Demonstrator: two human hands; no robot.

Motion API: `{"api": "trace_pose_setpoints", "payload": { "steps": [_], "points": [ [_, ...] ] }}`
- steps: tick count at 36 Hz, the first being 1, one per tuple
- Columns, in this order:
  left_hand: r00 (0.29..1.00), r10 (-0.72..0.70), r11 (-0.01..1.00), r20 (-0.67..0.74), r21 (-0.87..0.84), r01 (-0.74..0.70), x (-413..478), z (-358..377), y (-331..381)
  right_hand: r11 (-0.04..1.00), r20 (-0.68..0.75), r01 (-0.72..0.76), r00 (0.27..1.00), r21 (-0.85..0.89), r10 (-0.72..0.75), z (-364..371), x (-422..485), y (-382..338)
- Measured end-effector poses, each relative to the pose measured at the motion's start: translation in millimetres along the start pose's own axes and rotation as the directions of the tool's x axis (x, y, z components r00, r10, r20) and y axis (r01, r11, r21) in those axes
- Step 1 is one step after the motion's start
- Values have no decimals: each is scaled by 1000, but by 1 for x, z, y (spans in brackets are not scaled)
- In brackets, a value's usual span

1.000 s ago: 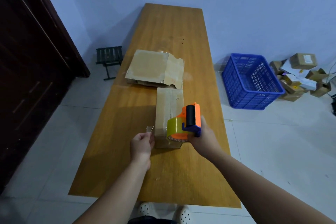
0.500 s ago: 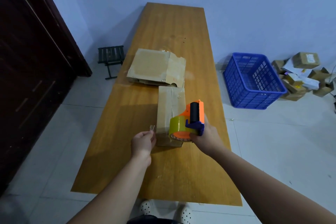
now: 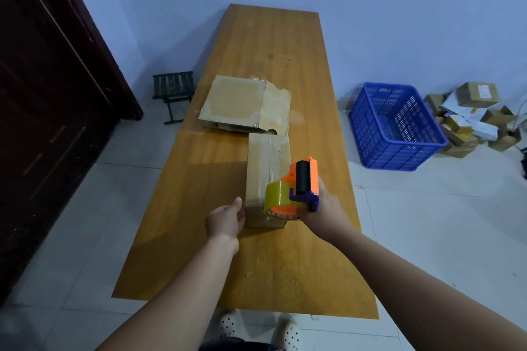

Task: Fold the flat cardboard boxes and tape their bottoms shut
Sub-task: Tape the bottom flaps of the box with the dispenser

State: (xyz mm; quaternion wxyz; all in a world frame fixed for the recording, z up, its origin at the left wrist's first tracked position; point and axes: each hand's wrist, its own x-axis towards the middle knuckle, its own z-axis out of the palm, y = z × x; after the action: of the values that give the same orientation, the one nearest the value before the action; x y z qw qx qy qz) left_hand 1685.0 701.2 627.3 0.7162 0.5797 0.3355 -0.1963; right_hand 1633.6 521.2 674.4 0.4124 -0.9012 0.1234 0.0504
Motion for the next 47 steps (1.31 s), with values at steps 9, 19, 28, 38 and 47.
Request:
{"api": "trace_pose_setpoints", "payload": {
  "steps": [9, 19, 28, 38, 47],
  "points": [
    [1000, -21, 990, -19, 140, 24, 1, 1, 0, 1000, 28, 4, 1000, -29, -4, -2, 2, -5],
    [984, -160, 962, 84, 239, 136, 2, -2, 7, 998, 28, 23, 999, -55, -22, -1, 2, -2],
    [958, -287, 904, -12, 327, 275, -11, 4, -22, 999, 34, 20, 999, -50, -18, -2, 3, -3],
    [861, 483, 644, 159, 601, -472, -15, 2, -28, 998, 45, 11, 999, -66, -8, -2, 6, 0],
    [878, 411, 583, 247, 669, -461, -20, 4, -33, 996, 47, 10, 999, -94, -6, 1, 11, 7]
  ]
}}
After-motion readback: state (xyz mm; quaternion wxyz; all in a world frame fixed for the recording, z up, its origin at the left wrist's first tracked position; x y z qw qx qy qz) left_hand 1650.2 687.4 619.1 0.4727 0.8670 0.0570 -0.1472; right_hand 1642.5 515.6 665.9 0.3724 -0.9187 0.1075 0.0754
